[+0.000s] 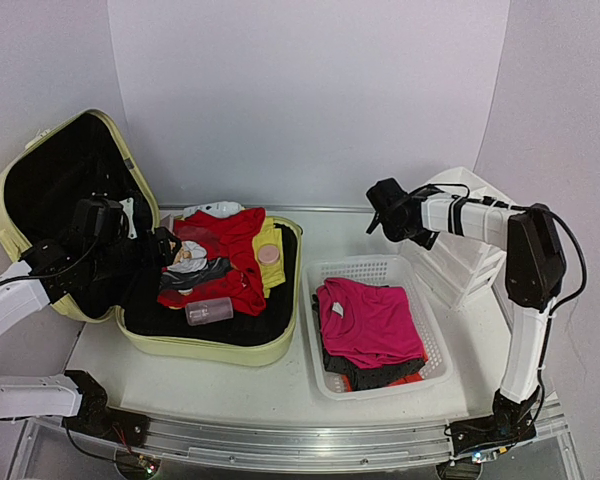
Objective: Open, take out, and arrange the luggage
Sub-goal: Pick up the storage box from the corner of the board.
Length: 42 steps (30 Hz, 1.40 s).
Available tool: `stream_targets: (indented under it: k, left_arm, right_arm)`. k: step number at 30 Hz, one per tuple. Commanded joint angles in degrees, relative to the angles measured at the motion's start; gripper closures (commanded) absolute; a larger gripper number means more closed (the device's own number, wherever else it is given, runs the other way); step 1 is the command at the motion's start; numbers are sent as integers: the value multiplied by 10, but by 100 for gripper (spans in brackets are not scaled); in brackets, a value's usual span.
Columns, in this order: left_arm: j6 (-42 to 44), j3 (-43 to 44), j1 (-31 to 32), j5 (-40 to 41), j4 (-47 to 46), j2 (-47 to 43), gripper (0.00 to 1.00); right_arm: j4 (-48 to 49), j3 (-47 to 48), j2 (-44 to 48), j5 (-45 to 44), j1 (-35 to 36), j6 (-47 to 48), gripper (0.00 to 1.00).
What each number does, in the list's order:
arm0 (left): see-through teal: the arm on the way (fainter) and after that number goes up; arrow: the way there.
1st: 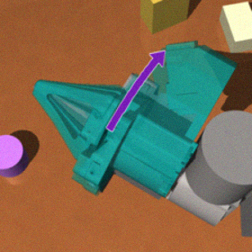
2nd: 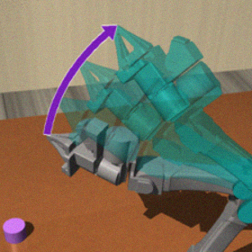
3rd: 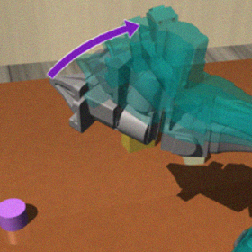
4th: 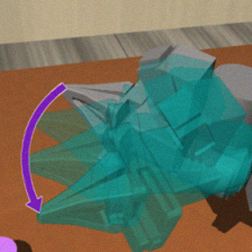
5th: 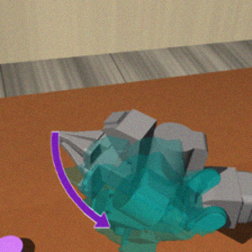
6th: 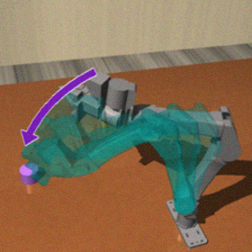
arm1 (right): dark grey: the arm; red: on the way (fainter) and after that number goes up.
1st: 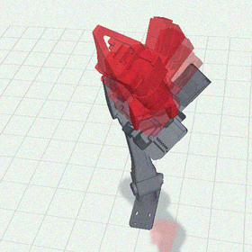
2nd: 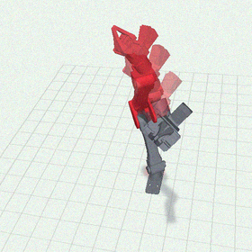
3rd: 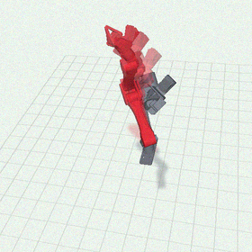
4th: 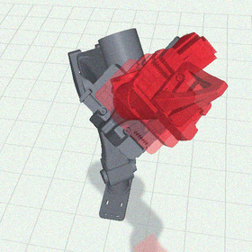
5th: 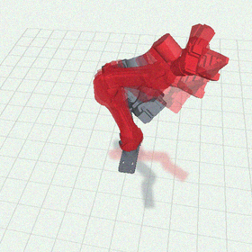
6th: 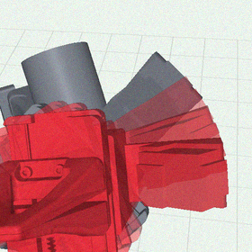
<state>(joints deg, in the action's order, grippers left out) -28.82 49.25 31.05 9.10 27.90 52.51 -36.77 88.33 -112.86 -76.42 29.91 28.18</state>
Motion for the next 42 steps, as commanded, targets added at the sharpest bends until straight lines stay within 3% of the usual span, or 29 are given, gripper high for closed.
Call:
stream_targets:
  k: [1, 6, 20, 42]
  left_arm:
    - [3, -3, -2, 5, -34, -6, 13]
    - [5, -2, -2, 4, -35, -2, 13]
    - [10, -9, -2, 8, -35, -9, 13]
    - [14, -25, -2, 12, -35, -40, 13]
  right_arm:
    - [-40, 27, -19, 0, -3, -40, 2]
    - [-106, 49, -30, 34, 1, -99, 2]
    - [-111, 73, -28, -74, -38, -135, 2]
    - [-111, 85, 4, -113, 56, -161, 2]
